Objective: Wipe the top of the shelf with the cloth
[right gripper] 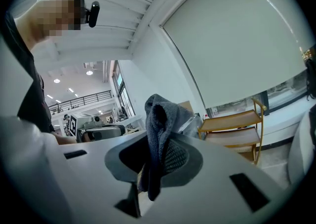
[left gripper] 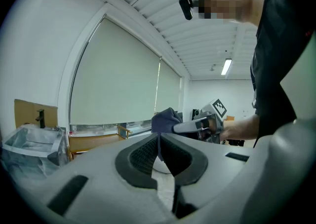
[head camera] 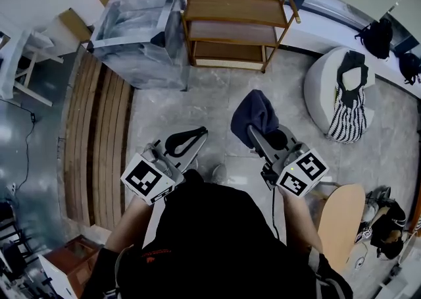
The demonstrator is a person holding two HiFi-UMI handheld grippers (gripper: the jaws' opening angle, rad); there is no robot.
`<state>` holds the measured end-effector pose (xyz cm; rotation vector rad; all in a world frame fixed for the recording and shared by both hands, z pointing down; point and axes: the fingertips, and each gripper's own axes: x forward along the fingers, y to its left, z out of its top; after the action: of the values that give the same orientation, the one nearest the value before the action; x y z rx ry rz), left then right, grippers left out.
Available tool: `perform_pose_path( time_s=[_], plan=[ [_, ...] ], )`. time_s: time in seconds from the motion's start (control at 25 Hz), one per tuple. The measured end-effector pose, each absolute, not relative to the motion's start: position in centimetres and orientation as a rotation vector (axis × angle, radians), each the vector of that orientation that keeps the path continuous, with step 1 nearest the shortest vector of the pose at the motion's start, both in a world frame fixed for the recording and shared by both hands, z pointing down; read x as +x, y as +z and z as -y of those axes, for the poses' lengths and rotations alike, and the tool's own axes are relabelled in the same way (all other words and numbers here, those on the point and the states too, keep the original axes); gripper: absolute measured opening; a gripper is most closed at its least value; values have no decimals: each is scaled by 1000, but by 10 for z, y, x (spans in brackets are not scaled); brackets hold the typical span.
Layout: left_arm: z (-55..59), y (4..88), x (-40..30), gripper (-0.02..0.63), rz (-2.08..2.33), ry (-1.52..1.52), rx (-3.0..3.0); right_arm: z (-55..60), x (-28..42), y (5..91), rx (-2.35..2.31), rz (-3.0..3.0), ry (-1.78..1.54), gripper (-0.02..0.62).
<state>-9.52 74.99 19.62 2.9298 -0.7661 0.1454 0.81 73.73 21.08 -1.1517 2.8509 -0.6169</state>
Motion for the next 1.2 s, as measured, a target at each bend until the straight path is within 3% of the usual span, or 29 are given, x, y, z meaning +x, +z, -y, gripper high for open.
perform_pose_path(
  time_s=[1.2],
  plan=[
    [-598, 231, -107, 32, 766, 137, 2816, -586, -6, 241, -1099, -2883, -713, 52]
  ],
)
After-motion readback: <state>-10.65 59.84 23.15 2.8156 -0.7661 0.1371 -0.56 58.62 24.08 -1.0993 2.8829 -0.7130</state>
